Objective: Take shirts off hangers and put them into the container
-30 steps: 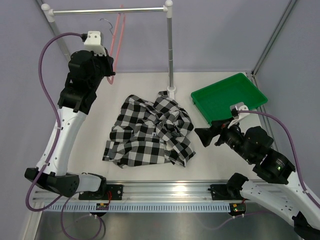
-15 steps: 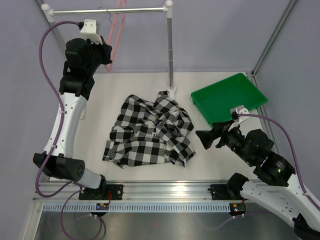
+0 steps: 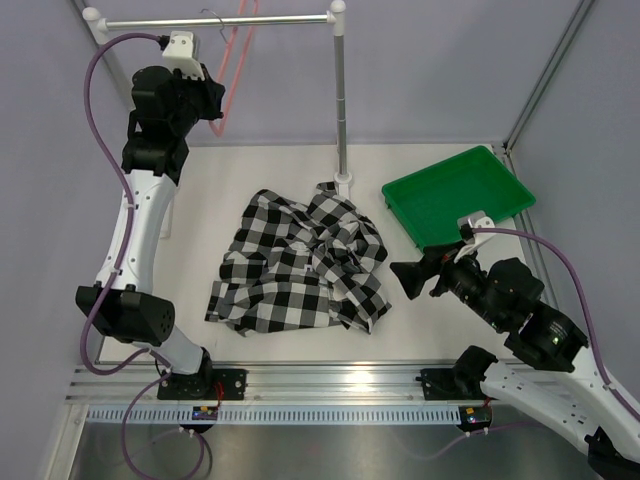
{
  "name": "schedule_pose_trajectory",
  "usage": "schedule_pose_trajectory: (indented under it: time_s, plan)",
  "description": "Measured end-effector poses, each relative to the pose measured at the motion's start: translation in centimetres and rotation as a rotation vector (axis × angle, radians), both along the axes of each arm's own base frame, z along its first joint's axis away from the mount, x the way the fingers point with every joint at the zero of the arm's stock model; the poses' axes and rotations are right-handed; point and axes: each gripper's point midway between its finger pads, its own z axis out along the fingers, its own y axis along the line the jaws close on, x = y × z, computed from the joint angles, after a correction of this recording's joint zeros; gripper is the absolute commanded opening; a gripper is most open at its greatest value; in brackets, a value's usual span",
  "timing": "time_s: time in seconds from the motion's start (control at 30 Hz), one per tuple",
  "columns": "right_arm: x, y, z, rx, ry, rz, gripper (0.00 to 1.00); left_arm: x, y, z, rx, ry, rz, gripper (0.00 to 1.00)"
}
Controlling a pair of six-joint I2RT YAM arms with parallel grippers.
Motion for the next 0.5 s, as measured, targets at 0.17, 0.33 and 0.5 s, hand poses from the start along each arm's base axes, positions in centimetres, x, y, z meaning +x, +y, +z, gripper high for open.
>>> schedule_pose_trajectory:
  time_s: [0.17, 0.33, 0.5]
  plan:
    - [0.1, 0.1, -0.4, -0.01, 0.009, 0.0, 1.0, 1.3, 0.5, -1.5, 0.002, 0.033, 0.003, 0.0]
    - [0.3, 0.3, -0.7, -0.019, 0.018, 0.0, 1.0, 1.9, 0.8, -2.8, 0.004, 0.065, 0.005, 0.0]
    - [0.3, 0.3, -0.8, -0.021, 0.02, 0.0, 1.0, 2.2, 0.8, -3.7, -0.004, 0.091, -0.003, 0.0]
